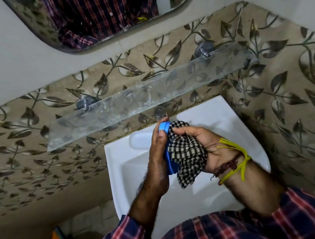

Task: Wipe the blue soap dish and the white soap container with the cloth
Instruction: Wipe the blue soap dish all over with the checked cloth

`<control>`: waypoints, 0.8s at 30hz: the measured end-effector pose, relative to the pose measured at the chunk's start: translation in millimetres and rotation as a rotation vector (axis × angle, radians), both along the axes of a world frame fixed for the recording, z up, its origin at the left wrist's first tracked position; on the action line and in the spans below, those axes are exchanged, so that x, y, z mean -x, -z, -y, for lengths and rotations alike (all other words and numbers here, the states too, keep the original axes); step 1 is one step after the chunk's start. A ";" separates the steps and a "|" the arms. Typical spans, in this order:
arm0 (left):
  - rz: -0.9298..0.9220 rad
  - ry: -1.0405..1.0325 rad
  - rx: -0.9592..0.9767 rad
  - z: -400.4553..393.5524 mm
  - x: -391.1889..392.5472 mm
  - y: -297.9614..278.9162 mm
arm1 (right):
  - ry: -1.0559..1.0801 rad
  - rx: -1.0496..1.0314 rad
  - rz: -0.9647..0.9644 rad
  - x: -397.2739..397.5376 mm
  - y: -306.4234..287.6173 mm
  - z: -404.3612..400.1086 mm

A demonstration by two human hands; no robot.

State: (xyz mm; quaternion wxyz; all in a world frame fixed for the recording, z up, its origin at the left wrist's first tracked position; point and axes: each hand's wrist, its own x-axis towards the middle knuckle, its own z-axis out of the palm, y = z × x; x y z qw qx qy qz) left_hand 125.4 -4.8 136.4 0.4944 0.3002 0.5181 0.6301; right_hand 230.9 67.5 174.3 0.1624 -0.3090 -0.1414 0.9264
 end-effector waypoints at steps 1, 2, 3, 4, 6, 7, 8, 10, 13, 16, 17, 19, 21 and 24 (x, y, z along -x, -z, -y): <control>-0.001 -0.004 0.000 0.6 -1.0 1.6 | -0.009 0.022 -0.007 0.1 0.0 -1.2; -0.004 -0.005 0.001 0.9 -1.1 2.4 | -0.015 0.020 0.000 -0.1 0.2 -1.7; -0.006 -0.005 0.001 0.6 -0.3 2.3 | -0.018 -0.003 0.017 -0.1 1.0 -1.8; -0.007 -0.007 0.000 -0.3 1.5 1.3 | -0.023 -0.038 0.034 0.0 1.6 -1.5; -0.011 -0.015 -0.012 -3.1 5.1 -3.6 | -0.036 -0.123 0.056 -0.7 1.7 -0.5; -0.015 -0.012 -0.019 -4.4 5.8 -6.2 | -0.040 -0.161 0.065 -1.6 1.4 -0.9; -0.015 -0.005 -0.025 -5.0 5.4 -7.3 | -0.038 -0.189 0.076 -2.7 0.6 -2.1; -0.002 0.004 -0.024 -4.7 3.1 -5.3 | -0.037 -0.196 0.101 -3.5 -1.2 -6.9; 0.003 0.014 -0.010 -3.9 -0.5 0.1 | -0.043 -0.107 0.096 -0.6 -4.1 -11.9; -0.007 -0.020 -0.001 -7.7 3.9 -3.5 | -0.034 -0.243 0.122 0.2 -0.5 -8.3; -0.004 -0.028 -0.004 -9.1 6.0 -5.6 | -0.044 -0.303 0.141 -0.7 0.5 -6.2; -0.002 -0.032 -0.008 -10.3 8.8 -6.9 | -0.061 -0.367 0.161 -2.9 0.1 -3.8; -0.001 -0.010 -0.010 -8.0 7.4 -2.3 | -0.042 -0.358 0.168 -3.6 -0.1 -7.3; -0.004 0.026 -0.005 -2.5 3.7 5.0 | -0.002 -0.302 0.134 -2.5 -0.5 -13.0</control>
